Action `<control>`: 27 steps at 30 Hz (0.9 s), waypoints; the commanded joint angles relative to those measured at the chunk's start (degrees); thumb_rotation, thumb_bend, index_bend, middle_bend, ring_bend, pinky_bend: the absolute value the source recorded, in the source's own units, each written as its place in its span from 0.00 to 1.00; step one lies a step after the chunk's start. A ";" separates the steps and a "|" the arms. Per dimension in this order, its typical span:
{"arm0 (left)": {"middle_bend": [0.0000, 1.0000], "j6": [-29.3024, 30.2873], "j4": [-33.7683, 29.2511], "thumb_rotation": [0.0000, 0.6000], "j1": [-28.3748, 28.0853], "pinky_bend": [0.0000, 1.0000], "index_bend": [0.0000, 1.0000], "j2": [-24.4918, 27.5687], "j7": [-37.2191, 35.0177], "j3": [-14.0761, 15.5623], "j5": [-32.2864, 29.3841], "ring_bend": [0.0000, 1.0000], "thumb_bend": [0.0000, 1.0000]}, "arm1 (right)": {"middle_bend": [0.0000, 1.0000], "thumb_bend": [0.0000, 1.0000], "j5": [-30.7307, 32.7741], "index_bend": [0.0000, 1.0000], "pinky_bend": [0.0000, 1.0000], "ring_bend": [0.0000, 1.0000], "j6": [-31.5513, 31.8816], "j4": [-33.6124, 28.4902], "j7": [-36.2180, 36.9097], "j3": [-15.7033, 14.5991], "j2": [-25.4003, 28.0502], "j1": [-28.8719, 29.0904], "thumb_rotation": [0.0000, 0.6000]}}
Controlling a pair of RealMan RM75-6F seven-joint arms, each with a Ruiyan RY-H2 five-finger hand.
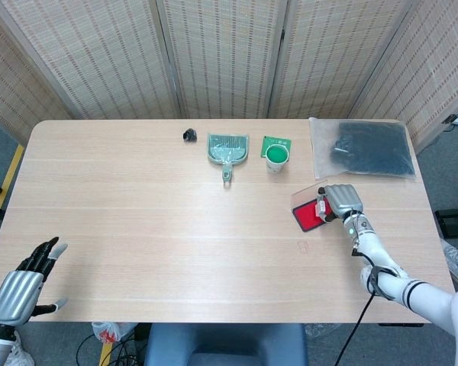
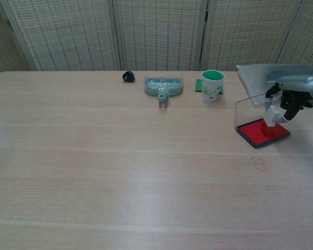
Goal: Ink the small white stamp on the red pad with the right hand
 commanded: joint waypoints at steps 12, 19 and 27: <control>0.00 1.98 0.19 1.00 0.52 0.27 0.00 -0.11 -0.50 0.30 2.02 0.01 0.07 | 0.95 0.41 -5.83 0.87 0.78 0.79 7.11 -21.45 -4.29 -3.64 9.20 -2.84 1.00; 0.00 1.98 0.14 1.00 0.58 0.27 0.00 0.03 -0.66 0.12 1.58 0.01 0.07 | 0.93 0.40 -8.20 0.87 0.78 0.79 7.75 -21.38 -6.03 -6.25 7.57 -3.41 1.00; 0.00 1.29 0.08 1.00 0.40 0.27 0.00 -0.16 -0.11 0.01 1.00 0.01 0.07 | 0.91 0.38 -9.02 0.87 0.78 0.78 8.19 -20.26 -6.36 -7.60 6.80 -4.28 1.00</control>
